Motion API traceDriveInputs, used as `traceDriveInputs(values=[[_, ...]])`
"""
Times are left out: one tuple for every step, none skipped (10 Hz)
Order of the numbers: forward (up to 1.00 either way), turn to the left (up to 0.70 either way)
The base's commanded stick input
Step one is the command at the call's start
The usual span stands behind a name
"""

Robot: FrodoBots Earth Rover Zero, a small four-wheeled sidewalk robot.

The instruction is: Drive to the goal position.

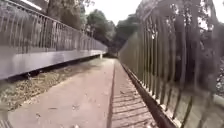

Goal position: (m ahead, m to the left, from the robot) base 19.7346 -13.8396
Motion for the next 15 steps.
traceDriveInputs(values=[[1.00,0.00],[1.00,0.00],[1.00,0.00],[1.00,0.00],[1.00,0.00],[1.00,0.00],[1.00,0.00],[1.00,0.00],[1.00,0.00],[1.00,0.00],[1.00,0.00],[1.00,0.00],[1.00,0.00],[1.00,0.00],[1.00,0.00]])
